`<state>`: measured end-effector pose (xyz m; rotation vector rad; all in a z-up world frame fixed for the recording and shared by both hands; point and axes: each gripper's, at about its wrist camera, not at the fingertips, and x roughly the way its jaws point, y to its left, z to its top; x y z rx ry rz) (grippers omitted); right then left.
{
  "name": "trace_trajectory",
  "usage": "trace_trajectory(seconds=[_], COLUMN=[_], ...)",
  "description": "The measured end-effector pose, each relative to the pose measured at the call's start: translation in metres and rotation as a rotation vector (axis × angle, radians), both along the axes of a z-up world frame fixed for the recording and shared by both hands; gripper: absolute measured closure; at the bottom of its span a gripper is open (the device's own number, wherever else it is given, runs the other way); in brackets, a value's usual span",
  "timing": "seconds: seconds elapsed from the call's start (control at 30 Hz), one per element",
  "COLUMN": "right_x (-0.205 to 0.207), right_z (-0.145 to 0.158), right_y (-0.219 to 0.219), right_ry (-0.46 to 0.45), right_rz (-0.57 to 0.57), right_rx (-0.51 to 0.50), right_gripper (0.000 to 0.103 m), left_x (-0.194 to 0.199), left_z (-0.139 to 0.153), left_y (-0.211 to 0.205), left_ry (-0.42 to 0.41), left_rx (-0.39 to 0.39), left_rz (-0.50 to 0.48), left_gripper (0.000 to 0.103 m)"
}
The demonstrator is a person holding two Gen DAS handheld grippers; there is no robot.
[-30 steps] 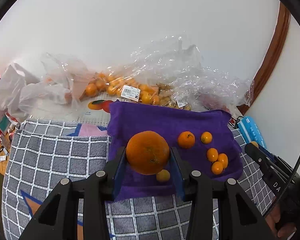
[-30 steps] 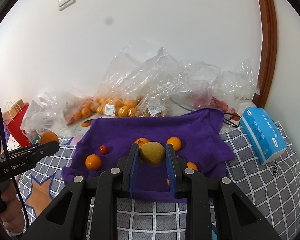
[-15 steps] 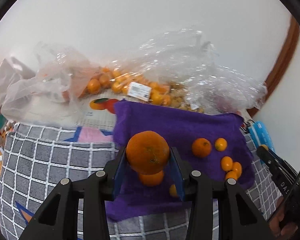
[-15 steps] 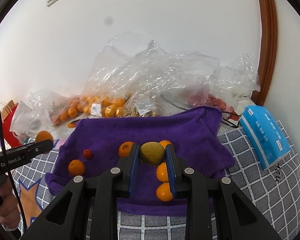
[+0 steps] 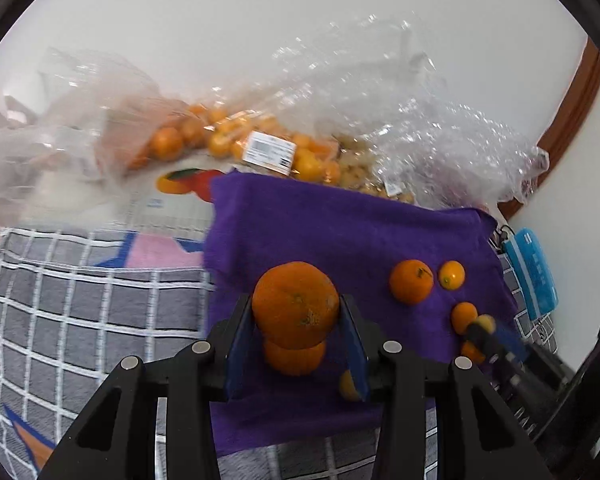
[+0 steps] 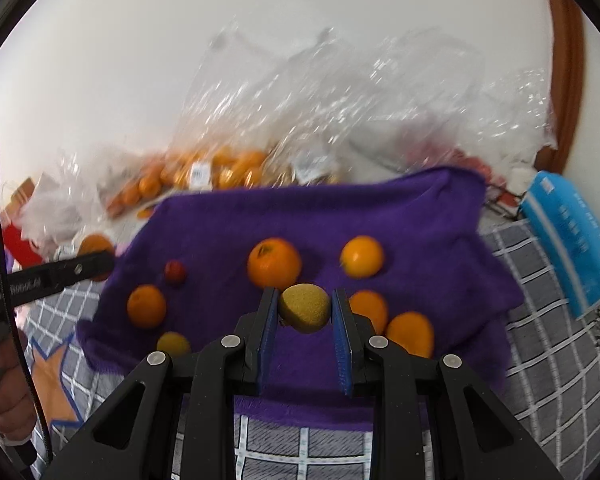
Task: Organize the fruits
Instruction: 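Carry the large orange and yellow-green fruit over the purple towel with both tools, then open both tools to release the large orange and yellow-green fruit onto the towel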
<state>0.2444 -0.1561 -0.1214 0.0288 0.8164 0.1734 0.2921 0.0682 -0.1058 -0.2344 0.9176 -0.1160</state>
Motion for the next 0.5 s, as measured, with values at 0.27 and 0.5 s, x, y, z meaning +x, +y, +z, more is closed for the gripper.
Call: trace_trajectory(seconds=[0.27,0.5], right_x=[0.000,0.002], right_z=[-0.024,-0.035], right_y=[0.002,0.004], right_ry=[0.056,0.072], right_rz=[0.042,0.040], right_rx=[0.019,0.009], right_gripper=[0.077,0.076], left_x=[0.011,0.014], left_z=[-0.019,-0.022], left_y=[-0.016,-0.016], left_ry=[0.038,0.031], left_rx=[-0.022,-0.047], left_rz=[-0.053,-0.062], left_gripper=[0.063,0.063])
